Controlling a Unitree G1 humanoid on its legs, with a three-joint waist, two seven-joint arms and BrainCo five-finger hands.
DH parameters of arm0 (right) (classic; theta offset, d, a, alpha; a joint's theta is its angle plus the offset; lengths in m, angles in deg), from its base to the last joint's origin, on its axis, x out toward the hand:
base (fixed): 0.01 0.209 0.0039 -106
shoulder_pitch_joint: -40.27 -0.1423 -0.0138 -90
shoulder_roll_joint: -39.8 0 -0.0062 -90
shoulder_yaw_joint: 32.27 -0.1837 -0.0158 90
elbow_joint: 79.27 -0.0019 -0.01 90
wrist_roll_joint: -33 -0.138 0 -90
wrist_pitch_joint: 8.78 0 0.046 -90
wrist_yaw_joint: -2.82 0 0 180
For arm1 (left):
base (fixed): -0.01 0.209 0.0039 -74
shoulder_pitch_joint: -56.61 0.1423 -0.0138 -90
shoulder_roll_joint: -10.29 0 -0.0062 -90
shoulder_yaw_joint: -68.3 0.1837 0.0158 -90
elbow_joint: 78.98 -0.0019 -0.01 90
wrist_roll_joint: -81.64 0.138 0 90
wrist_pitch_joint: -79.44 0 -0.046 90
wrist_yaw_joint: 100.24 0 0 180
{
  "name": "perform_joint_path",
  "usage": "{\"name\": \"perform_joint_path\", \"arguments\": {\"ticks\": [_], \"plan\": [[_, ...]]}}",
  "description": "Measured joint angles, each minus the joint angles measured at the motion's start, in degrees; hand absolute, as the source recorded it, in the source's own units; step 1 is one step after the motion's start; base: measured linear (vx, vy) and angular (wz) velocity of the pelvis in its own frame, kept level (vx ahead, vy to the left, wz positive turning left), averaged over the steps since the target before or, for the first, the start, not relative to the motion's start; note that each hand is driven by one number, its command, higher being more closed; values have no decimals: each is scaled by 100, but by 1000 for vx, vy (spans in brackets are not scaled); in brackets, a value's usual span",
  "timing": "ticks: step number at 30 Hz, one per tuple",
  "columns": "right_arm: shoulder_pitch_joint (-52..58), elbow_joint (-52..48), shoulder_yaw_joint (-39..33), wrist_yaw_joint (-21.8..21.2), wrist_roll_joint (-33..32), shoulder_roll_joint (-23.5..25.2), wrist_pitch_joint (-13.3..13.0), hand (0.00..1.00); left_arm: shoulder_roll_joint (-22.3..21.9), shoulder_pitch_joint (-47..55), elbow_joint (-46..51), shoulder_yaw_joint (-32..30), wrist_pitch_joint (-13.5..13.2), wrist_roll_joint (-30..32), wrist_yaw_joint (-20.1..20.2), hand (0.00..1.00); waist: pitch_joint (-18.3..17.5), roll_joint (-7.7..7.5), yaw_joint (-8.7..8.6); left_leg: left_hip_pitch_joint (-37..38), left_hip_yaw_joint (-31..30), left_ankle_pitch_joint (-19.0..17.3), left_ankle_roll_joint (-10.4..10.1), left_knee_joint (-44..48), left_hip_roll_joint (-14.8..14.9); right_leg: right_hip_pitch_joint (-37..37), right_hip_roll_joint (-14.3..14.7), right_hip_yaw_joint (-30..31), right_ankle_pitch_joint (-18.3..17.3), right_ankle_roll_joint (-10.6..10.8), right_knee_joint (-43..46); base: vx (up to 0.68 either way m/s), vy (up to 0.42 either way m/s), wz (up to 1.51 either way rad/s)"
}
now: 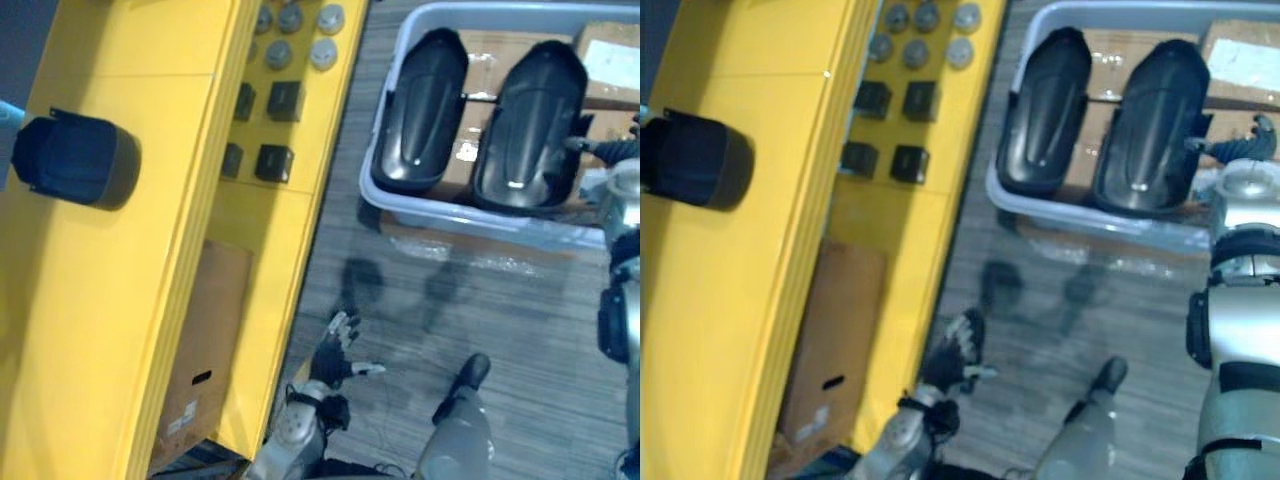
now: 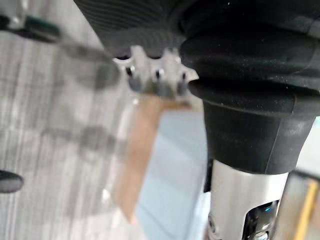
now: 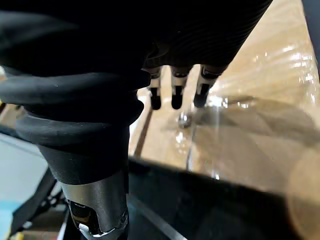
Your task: Walk over and take plastic housings, then place them on the shelf
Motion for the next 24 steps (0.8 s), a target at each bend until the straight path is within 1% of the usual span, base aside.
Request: {"name": "perform_joint_path", "arguments": {"ticks": [1,3,4,5,6,7,8,9,10,11,12,13,15,16,19,20,22,24], "plan": [[-7,0,54,3,25,-1,16,0,0,0,0,0,-1,-2,-9,0,0,0,3,-10,-8,0,0,3,-2,-2,-2,-16,-1,0,0,-3,-16,11],[-22,0,142,28,228,-96,72,0,-22,-1,-11,12,-18,-8,-23,0,-36,52,14,-167,-138,-1,-1,90,-21,-23,-5,-167,-17,12,7,-3,-17,20],[-22,0,174,35,283,-130,92,0,-37,-2,-46,12,-38,-8,-25,0,-38,55,57,-179,-137,-1,-1,92,-22,-42,-7,-168,-18,12,10,-8,-17,11],[-33,0,183,83,405,-170,202,0,-54,-1,-138,24,-88,-9,-28,0,-41,59,110,-185,-135,-1,-1,96,-25,-51,-13,-167,-18,12,14,0,0,0],[-74,5,227,151,511,-172,357,100,-51,-1,-192,43,-102,-9,-30,0,-42,61,136,-189,-142,-3,-2,102,-30,-64,-20,-179,-20,10,16,0,0,0],[-99,8,267,160,572,-174,468,100,-51,-1,-195,54,-118,-9,-31,0,-44,63,142,-203,-149,-6,-3,112,-34,-68,-25,-190,-21,9,17,-27,-9,7],[-159,35,278,170,634,-188,733,100,-57,-7,-189,109,-161,-9,-33,0,-68,97,157,-288,-177,-44,1,200,-36,-94,-26,-226,-21,9,31,-38,-5,7],[-183,63,279,250,730,-221,925,100,-61,-7,-188,174,-187,-8,-34,0,-92,131,189,-369,-195,-91,15,305,-36,-117,-27,-238,-21,9,41,-30,-3,5],[-181,72,279,303,735,-253,994,100,-67,-5,-192,190,-187,-8,-36,0,-98,140,217,-391,-196,-116,23,354,-37,-119,-28,-238,-21,9,43,0,0,0],[-180,94,275,359,737,-336,1150,100,-70,-5,-195,216,-187,-9,-43,0,-107,153,264,-408,-203,-165,28,438,-37,-101,-29,-245,-22,9,47,0,0,0],[-181,100,271,358,737,-383,1227,100,-75,-5,-193,218,-187,-8,-46,0,-122,173,277,-437,-224,-197,27,498,-37,-92,-27,-270,-24,4,54,-35,23,5],[-175,106,256,351,750,-458,1448,100,-82,-8,-191,218,-187,-8,-113,0,-142,202,302,-520,-262,-280,31,650,-45,-89,-27,-294,-37,8,73,-27,18,6],[-163,110,203,357,850,-476,1561,100,-80,-10,-194,218,-187,-8,-167,0,-150,214,311,-565,-276,-308,40,714,-49,-93,-30,-313,-37,8,75,-25,14,4],[-109,119,54,356,1076,-520,1708,100,-79,-10,-194,220,-186,-9,-207,0,-156,222,356,-578,-286,-336,40,754,-56,-82,-38,-336,-42,4,75,0,0,0],[-24,118,22,357,1357,-546,1855,100,-78,-13,-194,222,-186,-10,-215,0,-178,251,407,-583,-310,-372,34,787,-64,-33,-45,-401,-52,1,68,-4,-1,6],[-9,118,-85,359,1530,-567,1931,100,-77,-13,-194,222,-185,-10,-247,0,-186,263,421,-583,-328,-371,40,790,-70,-11,-47,-431,-56,-3,65,4,-11,8],[-8,142,-285,363,1654,-577,2089,100,-63,-15,-194,222,-179,-9,-279,0,-187,264,444,-583,-337,-371,47,792,-72,-2,-48,-453,-60,-6,65,2,-7,3],[17,275,-488,417,1709,-569,2105,100,-33,-27,-190,221,-177,-9,-285,0,-188,266,459,-588,-339,-374,48,793,-72,0,-49,-476,-61,-6,64,0,0,0]]}}
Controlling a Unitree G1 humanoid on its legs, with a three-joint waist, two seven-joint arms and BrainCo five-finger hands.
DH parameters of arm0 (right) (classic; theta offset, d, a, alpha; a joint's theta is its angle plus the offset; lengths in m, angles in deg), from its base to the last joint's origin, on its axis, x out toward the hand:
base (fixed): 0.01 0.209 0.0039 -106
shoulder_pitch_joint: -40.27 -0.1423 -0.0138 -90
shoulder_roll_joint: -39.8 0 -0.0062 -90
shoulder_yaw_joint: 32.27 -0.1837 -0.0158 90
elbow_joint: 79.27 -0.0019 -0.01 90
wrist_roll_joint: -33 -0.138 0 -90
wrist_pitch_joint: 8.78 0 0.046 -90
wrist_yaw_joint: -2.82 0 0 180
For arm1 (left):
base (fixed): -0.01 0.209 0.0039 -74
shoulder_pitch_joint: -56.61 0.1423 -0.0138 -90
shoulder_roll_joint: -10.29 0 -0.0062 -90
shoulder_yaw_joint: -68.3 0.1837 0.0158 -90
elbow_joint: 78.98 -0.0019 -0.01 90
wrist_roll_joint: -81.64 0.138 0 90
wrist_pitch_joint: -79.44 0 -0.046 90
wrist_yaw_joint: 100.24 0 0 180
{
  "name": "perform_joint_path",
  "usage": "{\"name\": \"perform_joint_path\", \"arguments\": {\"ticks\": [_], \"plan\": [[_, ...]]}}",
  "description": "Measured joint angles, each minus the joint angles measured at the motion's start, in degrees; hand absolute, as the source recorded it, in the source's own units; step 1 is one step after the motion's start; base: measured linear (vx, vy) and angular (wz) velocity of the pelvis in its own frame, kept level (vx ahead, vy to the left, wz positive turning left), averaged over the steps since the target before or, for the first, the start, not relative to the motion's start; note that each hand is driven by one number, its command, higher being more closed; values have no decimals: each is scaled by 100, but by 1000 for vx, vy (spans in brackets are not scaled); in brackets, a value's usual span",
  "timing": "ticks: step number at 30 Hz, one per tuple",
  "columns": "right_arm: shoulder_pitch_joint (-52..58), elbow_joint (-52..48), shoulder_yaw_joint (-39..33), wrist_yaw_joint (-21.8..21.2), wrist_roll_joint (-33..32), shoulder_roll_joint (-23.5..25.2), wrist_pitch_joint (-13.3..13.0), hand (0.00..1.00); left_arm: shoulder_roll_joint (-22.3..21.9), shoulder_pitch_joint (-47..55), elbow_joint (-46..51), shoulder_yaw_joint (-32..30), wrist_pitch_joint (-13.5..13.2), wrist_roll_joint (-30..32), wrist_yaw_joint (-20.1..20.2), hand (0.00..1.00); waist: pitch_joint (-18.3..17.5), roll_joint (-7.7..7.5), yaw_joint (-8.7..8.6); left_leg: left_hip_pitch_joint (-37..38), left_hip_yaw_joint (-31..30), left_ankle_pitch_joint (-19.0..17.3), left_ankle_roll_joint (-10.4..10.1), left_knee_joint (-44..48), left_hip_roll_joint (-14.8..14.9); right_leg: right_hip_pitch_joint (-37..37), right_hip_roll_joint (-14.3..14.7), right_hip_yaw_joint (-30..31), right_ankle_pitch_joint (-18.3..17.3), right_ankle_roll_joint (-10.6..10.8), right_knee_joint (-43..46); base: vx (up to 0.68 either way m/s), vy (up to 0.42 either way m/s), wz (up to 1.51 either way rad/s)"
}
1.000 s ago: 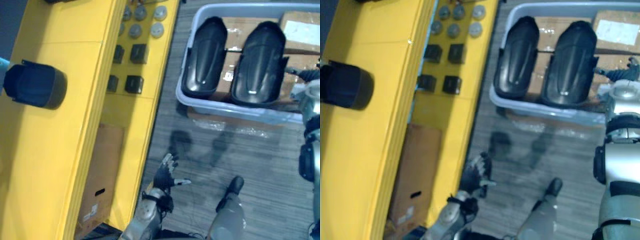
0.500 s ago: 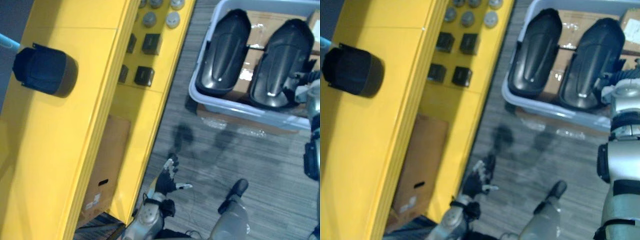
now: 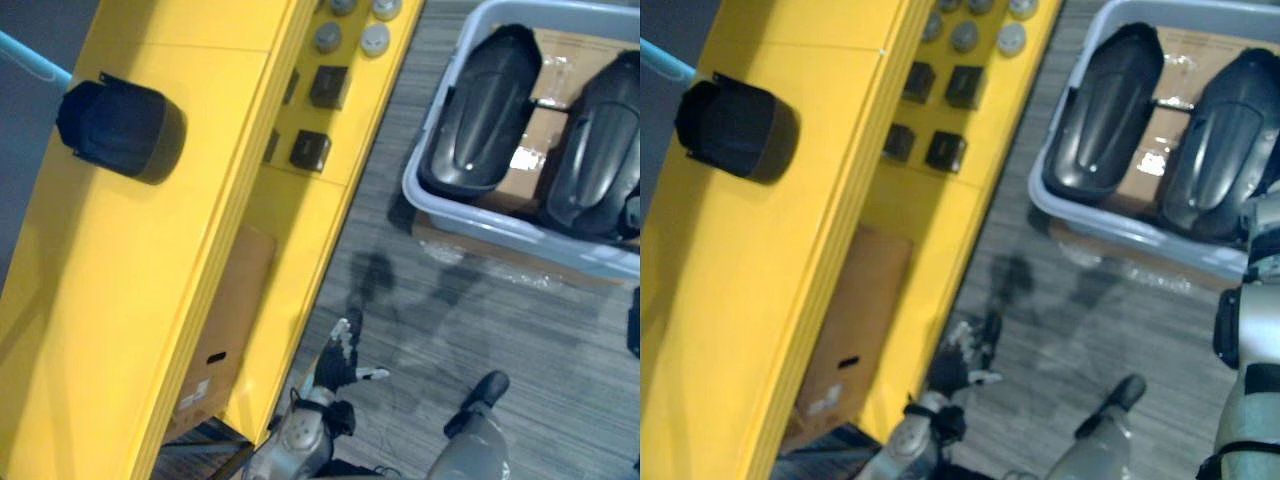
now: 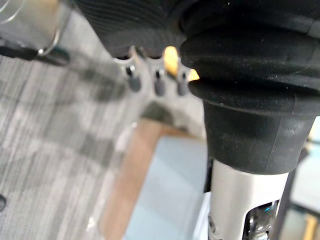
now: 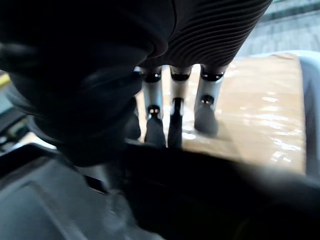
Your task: Walk over and take plastic housings, then place them on the shelf
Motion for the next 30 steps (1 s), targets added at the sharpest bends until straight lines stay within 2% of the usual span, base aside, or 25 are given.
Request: {"name": "perform_joint_path", "arguments": {"ticks": [2,4,6,7,9,12,14,15,17,21,24,30], "plan": [[27,209,-301,156,-52,3,23,100,57,-32,16,0,0,0,-5,0,-10,14,2,-46,-37,0,1,12,-3,1,0,-89,0,0,-2,-2,-18,7],[33,336,-397,468,-267,3,-161,100,71,-64,39,-5,0,-4,-57,0,-10,14,7,-57,-55,-4,3,21,-5,10,2,-112,0,0,-4,-5,-10,4],[54,438,-464,923,-499,19,-661,100,70,-63,96,-15,-1,-122,-138,0,-16,22,27,-103,-59,-104,20,187,17,35,23,-111,-1,0,-5,-30,-4,-4],[55,441,-466,1016,-537,18,-765,100,71,-63,106,-32,-2,-137,-144,0,-17,23,24,-126,-62,-134,26,238,23,40,31,-111,-1,0,-6,-34,7,-6],[124,419,-440,1364,-538,17,-1225,100,93,-63,151,-128,-14,-166,-184,0,-14,18,26,-194,-70,-266,36,466,72,88,85,-111,1,0,-24,-23,14,-6],[266,315,-233,1595,-532,23,-1589,100,188,-12,350,-410,-28,-171,-219,0,4,-7,20,-187,-85,-383,27,636,149,204,174,-113,15,14,-106,-8,3,-7],[337,112,-27,1764,-507,23,-1890,100,356,9,603,-803,-61,-225,-241,0,65,-92,-38,-161,-73,-392,15,638,208,231,233,-95,23,23,-126,-4,-24,-8],[387,29,55,1787,-473,21,-1957,100,370,12,643,-917,-68,-225,-243,0,77,-109,-55,-155,-73,-393,14,638,224,241,250,-93,25,23,-133,9,-35,-11],[560,-245,319,1899,-420,33,-2186,100,498,22,829,-1247,-71,-226,-244,0,170,-241,-83,-11,11,-392,13,584,313,306,308,-23,31,22,-175,12,-37,-18],[751,-1005,548,2268,-347,131,-2440,100,544,86,1062,-1581,-72,-215,-242,0,340,-489,-248,327,78,-391,4,420,394,514,371,38,33,17,-223,3,-27,-15],[946,-1661,548,2587,-124,244,-2537,100,564,105,1309,-1747,-71,-199,-244,0,397,-606,-355,496,177,-359,-43,280,436,593,397,66,38,7,-284,-17,-17,-9],[1405,-2534,600,2763,443,919,-2542,100,869,-6,2108,-2320,-57,-201,-77,0,363,-937,-527,986,286,-140,-154,-259,558,806,522,89,101,-79,-422,21,-41,-9]]}}
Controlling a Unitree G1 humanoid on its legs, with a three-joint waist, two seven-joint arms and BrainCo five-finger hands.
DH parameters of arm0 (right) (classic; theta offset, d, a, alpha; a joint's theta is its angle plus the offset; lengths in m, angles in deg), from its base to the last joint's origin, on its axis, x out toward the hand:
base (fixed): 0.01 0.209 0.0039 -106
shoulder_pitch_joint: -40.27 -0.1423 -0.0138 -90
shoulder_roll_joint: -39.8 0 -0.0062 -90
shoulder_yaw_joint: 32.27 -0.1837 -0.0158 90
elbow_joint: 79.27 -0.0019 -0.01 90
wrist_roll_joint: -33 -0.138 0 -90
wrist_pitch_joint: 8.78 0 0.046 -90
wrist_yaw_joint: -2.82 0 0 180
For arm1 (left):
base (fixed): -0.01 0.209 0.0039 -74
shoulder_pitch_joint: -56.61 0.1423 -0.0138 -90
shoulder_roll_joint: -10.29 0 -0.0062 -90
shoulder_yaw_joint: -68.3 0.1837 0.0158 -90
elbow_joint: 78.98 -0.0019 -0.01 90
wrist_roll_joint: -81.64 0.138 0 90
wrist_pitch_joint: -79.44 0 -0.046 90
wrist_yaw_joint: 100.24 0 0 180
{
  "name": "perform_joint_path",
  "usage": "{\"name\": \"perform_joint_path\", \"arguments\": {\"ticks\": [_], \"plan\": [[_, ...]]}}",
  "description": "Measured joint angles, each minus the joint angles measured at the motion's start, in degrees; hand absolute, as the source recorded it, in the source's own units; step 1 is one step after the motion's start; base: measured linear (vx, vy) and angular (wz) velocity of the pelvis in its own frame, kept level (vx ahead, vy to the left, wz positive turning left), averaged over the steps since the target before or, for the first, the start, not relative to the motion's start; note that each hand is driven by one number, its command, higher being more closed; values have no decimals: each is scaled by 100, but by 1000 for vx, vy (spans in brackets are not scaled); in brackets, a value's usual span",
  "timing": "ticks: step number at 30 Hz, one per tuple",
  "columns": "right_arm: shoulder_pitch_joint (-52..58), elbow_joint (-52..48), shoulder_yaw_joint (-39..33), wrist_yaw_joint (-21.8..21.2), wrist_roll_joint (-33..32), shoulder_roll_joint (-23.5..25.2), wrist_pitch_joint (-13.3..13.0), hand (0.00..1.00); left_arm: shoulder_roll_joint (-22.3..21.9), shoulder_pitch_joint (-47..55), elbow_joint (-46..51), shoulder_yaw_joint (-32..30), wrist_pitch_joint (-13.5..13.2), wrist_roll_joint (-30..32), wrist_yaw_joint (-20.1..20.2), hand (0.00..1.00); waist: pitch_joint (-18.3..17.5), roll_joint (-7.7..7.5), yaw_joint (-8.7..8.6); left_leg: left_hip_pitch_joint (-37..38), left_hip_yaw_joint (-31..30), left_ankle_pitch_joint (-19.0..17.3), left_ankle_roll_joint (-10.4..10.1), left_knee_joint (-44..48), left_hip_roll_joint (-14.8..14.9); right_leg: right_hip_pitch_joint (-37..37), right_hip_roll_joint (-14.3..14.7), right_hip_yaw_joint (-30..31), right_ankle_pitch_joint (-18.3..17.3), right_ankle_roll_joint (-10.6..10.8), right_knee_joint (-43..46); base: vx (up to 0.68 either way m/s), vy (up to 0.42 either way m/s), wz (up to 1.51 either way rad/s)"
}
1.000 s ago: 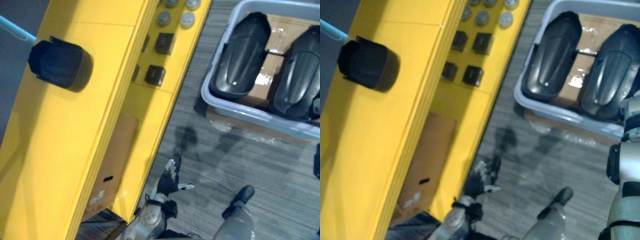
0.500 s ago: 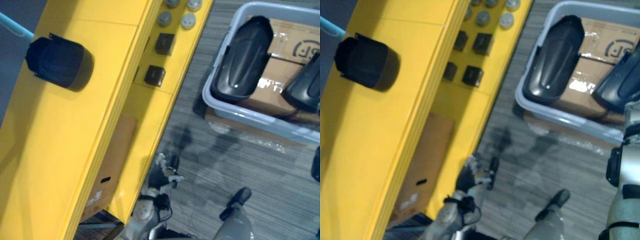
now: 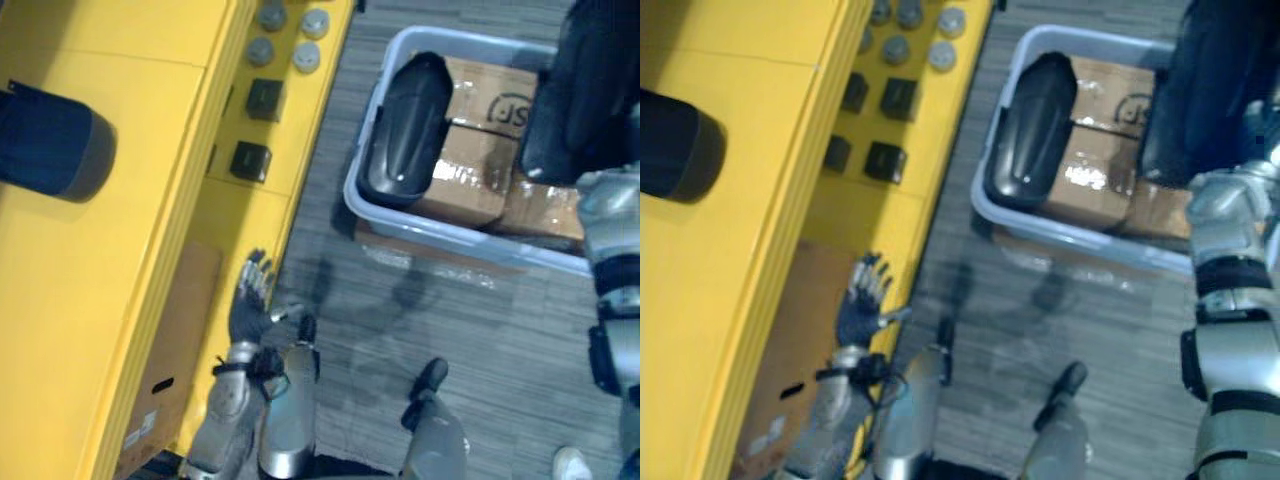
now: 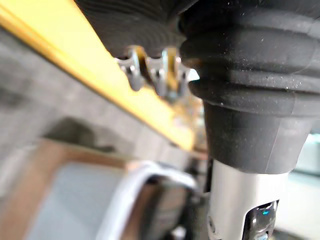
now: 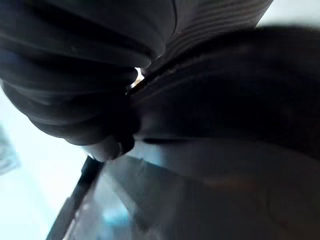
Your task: Walk over and take plastic housings, then place them on the shelf
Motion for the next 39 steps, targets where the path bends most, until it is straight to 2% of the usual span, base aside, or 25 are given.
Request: {"name": "perform_joint_path", "arguments": {"ticks": [1,3,4,6,8,9,11,17,21,26,31,36,39], "plan": [[27,-94,19,14,70,71,-1,100,27,-39,17,0,9,-17,28,0,-19,-44,-5,81,41,32,-10,-93,9,16,2,-1,8,-10,-5,33,-45,-15],[257,-717,40,110,303,320,-27,100,95,-218,84,18,134,-143,253,0,-160,-264,-71,291,102,178,-43,-418,18,81,20,-7,10,-14,-109,38,-45,-10],[295,-870,40,116,365,383,-38,100,81,-283,80,19,176,-194,284,0,-197,-317,-109,325,100,204,-57,-486,23,107,35,-17,13,-17,-142,26,-44,-1],[608,-1601,39,163,766,599,-151,100,90,-615,-6,41,552,-587,603,0,-427,-541,-162,493,240,328,-88,-784,42,113,63,31,30,-41,-251,15,-32,-14],[1018,-2185,41,170,1040,799,-285,100,92,-815,-113,102,809,-861,739,0,-707,-671,-210,634,352,378,-95,-981,38,116,62,115,37,-49,-305,40,-12,-21],[1155,-2379,45,170,1116,884,-302,100,92,-849,-127,115,893,-915,775,0,-791,-706,-238,699,383,385,-99,-1031,38,143,62,135,38,-50,-322,72,-7,-16],[1714,-3027,61,169,1407,1189,-438,100,93,-1036,-327,230,1225,-1051,843,0,-1177,-808,-384,905,498,398,-110,-1202,37,223,65,195,39,-50,-376,60,-4,-19],[2535,-4084,144,-82,1724,1592,-800,100,67,-1521,-1179,321,1864,-1279,810,0,-1749,-919,-718,1433,868,430,-143,-1539,57,407,100,488,100,-52,-565,28,-2,-29],[2936,-4554,229,-357,1810,1812,-1090,100,-106,-1888,-1726,330,1995,-1568,776,0,-1941,-933,-823,1675,1006,474,-191,-1667,156,526,223,626,182,-87,-711,-13,-28,-23],[3106,-4556,493,-574,1832,2026,-1396,100,-301,-2084,-1950,362,2016,-1594,694,0,-2116,-947,-877,1869,1025,647,-220,-1976,175,604,275,608,192,-101,-772,-13,-11,0],[3165,-4556,621,-684,1840,2259,-1537,100,-372,-2243,-2281,369,2021,-1548,620,0,-2145,-975,-894,1954,1029,745,-221,-2118,162,625,278,608,213,-100,-778,0,0,0],[3521,-4554,719,-811,1951,2437,-1602,100,-363,-2243,-2427,354,2020,-1480,612,0,-2311,-1101,-908,1974,1012,760,-222,-2165,145,687,275,575,226,-81,-865,3,2,1],[3600,-4503,719,-801,1951,2446,-1662,100,-362,-2243,-2479,353,2021,-1489,619,0,-2323,-1115,-909,1974,1007,760,-222,-2162,144,691,273,571,227,-80,-865,0,0,0]]}}
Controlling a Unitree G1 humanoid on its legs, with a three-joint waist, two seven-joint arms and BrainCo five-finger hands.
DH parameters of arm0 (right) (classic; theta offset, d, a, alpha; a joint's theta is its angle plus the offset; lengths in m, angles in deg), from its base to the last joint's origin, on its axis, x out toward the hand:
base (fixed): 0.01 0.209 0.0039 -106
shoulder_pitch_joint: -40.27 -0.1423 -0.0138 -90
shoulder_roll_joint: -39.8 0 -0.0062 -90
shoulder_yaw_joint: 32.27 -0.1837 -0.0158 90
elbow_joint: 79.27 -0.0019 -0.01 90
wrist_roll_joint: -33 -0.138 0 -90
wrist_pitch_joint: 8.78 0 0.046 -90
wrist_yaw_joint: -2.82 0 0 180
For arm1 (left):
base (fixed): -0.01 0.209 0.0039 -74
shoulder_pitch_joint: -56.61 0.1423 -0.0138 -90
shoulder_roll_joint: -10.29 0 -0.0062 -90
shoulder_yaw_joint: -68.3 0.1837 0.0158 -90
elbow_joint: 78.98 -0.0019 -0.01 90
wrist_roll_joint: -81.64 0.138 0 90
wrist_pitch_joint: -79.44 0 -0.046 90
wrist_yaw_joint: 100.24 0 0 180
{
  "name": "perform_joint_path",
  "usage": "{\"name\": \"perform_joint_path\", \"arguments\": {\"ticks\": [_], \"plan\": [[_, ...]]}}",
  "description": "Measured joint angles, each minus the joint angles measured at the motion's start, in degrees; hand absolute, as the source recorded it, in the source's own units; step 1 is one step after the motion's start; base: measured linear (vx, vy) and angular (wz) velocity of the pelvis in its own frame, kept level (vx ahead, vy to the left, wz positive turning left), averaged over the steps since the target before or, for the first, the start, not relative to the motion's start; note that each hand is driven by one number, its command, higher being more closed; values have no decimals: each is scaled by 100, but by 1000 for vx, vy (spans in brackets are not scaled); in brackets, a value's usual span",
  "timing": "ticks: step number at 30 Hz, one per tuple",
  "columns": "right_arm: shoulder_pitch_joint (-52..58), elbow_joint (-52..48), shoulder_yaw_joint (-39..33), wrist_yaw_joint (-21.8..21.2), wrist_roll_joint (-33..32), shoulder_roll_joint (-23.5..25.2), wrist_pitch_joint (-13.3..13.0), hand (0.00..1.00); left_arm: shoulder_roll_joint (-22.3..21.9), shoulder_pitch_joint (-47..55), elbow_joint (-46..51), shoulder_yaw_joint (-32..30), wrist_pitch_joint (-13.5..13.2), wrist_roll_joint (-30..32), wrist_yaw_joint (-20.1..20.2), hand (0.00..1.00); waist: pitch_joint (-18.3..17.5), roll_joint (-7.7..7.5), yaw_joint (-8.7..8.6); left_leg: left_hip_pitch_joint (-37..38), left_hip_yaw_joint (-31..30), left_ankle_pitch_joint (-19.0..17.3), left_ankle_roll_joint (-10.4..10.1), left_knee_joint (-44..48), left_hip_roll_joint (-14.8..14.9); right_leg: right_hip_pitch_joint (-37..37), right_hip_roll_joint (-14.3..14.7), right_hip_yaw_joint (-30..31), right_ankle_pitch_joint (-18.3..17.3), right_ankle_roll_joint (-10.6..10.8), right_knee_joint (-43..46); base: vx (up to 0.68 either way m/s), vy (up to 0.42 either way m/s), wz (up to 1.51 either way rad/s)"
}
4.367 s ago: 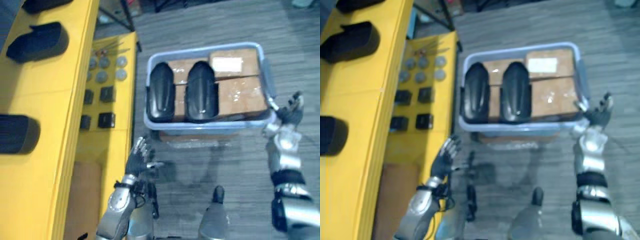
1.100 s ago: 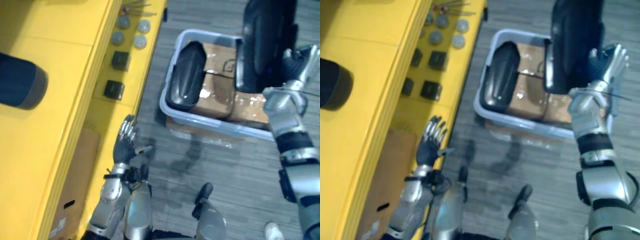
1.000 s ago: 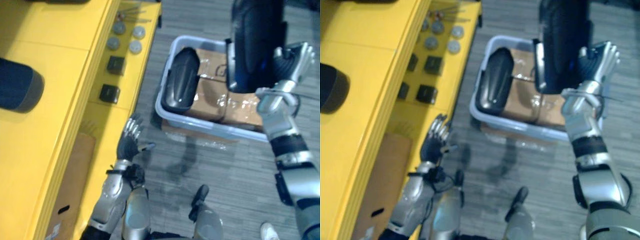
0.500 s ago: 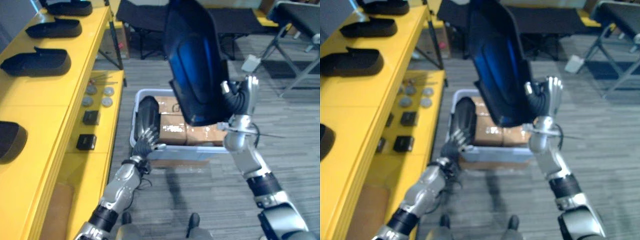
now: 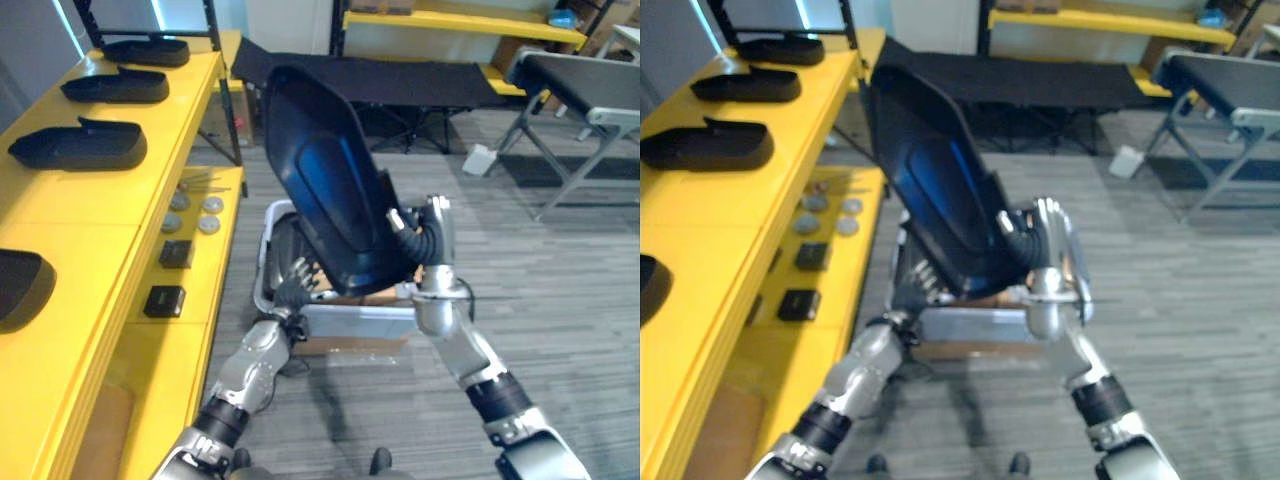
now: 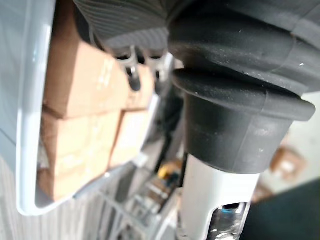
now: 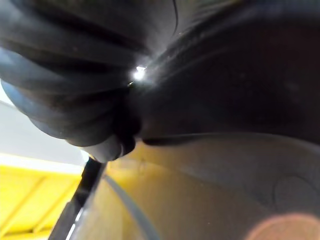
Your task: Walk over and take plastic housings, then place them on the shelf
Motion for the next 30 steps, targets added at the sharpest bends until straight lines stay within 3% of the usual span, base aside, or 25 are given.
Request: {"name": "perform_joint_path", "arguments": {"ticks": [5,12,15,17,19,22,30], "plan": [[198,21,-5,26,1,-2,-208,100,3,3,3,-13,2,-268,5,0,-67,24,1,-2,-10,0,0,0,-1,10,-2,-14,0,1,-7,0,0,0],[553,446,361,78,128,74,-246,100,-106,-21,515,-101,-8,-986,219,0,-120,33,3,-6,-43,-1,0,5,-2,46,-3,-59,0,1,-24,-3,6,2],[615,455,346,147,215,96,-250,100,-85,-20,526,-113,-3,-497,201,0,-122,33,2,-6,-78,-1,0,7,-3,82,-3,-101,0,1,-37,-3,16,6],[615,453,344,176,335,96,-272,100,-79,-20,538,-123,49,620,-6,0,-122,33,5,-7,-100,-1,1,8,-4,103,-1,-121,0,1,-55,0,15,5],[616,447,342,176,333,94,-314,100,-67,7,533,-134,101,1323,-82,0,-122,33,15,-9,-100,-1,1,7,-4,104,2,-121,2,3,-63,0,0,0],[616,403,307,179,325,90,-319,100,-43,58,528,-269,210,1329,49,0,-122,33,16,-9,-100,-2,0,6,-4,105,3,-121,2,4,-67,0,0,0],[677,198,164,140,314,88,-373,100,-10,415,403,-400,537,452,594,0,-149,76,20,-5,-105,-3,0,8,-7,112,3,-120,4,8,-69,0,0,0]]}}
